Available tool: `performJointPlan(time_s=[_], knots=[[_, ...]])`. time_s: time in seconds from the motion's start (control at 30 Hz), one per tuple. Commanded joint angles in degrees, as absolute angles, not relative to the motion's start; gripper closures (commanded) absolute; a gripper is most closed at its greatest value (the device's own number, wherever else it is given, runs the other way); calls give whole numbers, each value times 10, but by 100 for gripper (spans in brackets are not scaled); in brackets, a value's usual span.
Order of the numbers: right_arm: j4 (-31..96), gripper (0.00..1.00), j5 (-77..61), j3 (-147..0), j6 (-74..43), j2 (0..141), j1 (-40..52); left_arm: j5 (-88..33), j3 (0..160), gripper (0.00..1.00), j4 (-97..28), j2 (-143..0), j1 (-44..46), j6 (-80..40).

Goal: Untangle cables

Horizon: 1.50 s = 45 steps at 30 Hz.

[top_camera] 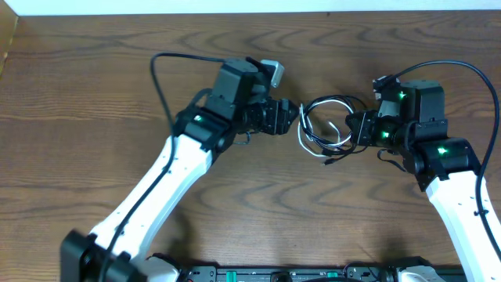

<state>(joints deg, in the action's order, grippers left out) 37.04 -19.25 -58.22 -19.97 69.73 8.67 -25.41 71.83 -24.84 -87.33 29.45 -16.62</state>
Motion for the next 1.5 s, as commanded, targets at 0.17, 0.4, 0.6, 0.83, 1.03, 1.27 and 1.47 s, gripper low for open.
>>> performJointPlan(time_s=[0.17, 0.4, 0.6, 0.83, 1.03, 1.27, 1.47], knots=[[371, 99, -181, -588, -203, 697, 87, -336, 726, 35, -191, -947, 315, -211], [371, 99, -179, -588, -203, 698, 87, -338, 725, 50, -172, -954, 318, -211], [371, 99, -179, -588, -203, 698, 87, -337, 725, 60, -173, -996, 330, -211], [373, 99, -179, -588, -211, 698, 87, -334, 725, 77, -144, -1050, 334, -208], [390, 99, -153, -588, -212, 698, 84, -184, 725, 93, -142, -1054, 331, -204], [480, 99, 16, -588, -258, 698, 57, -90, 725, 93, -161, -1052, 311, -181], [534, 99, 150, -588, -283, 707, 15, -68, 726, 92, -168, -1008, 289, -151]])
